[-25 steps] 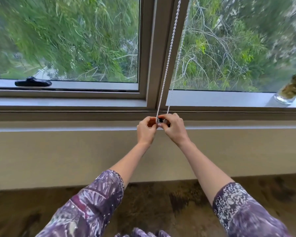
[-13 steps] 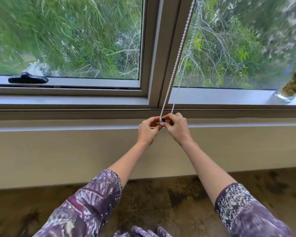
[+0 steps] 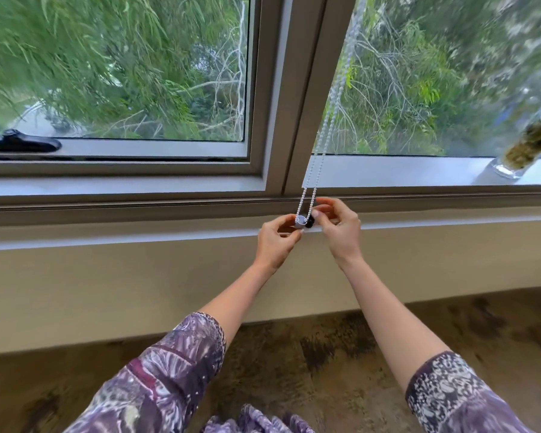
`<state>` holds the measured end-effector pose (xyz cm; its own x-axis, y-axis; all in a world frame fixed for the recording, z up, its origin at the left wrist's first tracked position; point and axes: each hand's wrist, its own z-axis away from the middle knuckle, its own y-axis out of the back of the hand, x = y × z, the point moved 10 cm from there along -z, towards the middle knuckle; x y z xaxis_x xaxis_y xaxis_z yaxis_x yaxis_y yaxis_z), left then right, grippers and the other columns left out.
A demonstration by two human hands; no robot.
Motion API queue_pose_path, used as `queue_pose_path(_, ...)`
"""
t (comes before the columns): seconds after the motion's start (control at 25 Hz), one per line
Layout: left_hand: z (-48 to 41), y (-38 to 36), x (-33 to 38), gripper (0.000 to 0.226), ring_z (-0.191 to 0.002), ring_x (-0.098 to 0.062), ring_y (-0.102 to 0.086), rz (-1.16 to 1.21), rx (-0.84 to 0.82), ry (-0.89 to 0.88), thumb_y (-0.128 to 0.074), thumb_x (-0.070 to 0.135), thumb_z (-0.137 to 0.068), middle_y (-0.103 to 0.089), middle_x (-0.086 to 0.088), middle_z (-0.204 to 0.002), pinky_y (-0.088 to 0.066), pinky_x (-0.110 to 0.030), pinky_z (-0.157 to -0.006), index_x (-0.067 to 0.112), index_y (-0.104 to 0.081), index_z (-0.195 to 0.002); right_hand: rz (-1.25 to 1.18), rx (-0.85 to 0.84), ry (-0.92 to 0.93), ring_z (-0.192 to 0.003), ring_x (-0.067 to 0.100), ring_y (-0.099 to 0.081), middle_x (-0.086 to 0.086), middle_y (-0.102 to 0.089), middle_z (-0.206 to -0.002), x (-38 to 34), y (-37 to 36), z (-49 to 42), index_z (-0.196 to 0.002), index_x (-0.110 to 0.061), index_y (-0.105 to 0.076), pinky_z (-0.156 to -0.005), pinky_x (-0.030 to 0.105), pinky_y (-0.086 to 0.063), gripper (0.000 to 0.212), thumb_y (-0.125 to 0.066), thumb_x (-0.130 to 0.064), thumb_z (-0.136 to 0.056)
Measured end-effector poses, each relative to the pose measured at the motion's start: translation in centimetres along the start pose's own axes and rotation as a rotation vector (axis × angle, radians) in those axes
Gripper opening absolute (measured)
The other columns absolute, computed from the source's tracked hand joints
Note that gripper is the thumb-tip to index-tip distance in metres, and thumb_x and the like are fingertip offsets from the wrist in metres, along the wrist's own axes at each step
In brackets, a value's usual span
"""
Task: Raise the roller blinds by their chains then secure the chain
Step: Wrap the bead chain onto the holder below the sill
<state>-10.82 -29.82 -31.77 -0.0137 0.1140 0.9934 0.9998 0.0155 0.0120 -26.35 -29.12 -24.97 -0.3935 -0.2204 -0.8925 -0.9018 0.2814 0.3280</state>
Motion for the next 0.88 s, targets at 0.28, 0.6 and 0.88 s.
queue_pose_path(0.28, -1.1, -2.3, 0.3, 0.026, -0.084, -0.011, -0.067, -0.040, -0.035, -0.043, -0.070, 0.012, -0.083, -0.075, -0.008, -0.099, -0.055, -0.023, -0.073, 0.008, -0.071, -0.109, 0.347, -0.292, 0.095, -0.085, 0.015, -0.063, 0.003, -0.069, -0.095, 0.9, -1.2, -1.0, -0.106, -0.015, -0.070, -0.077, 0.020, -0.046, 0.027, -0.074, -0.015, -0.079)
queue_pose_path(0.6, -1.2, -4.4, 1.1, 0.027, -0.087, -0.010, -0.069, -0.145, 0.037, -0.121, -0.071, 0.019, -0.083, -0.075, 0.000, -0.099, -0.054, -0.022, -0.076, 0.013, -0.070, -0.109, 0.476, -0.306, 0.157, -0.078, 0.014, -0.062, 0.001, -0.068, -0.086, 1.5, 0.7, -2.7, -0.095, -0.013, -0.071, -0.070, 0.024, -0.050, 0.021, -0.075, -0.023, -0.077)
queue_pose_path(0.88, -2.4, -3.9, -2.9, 0.055, -0.127, -0.022, -0.050, -0.466, 0.200, 0.093, -0.066, 0.024, -0.085, -0.057, -0.006, -0.134, -0.035, -0.041, -0.108, 0.013, -0.049, -0.136, 0.467, -0.230, 0.176, -0.074, 0.016, -0.062, 0.005, -0.068, -0.082, 1.6, 2.5, -3.6, -0.089, -0.007, -0.070, -0.072, 0.031, -0.052, 0.017, -0.073, -0.020, -0.078)
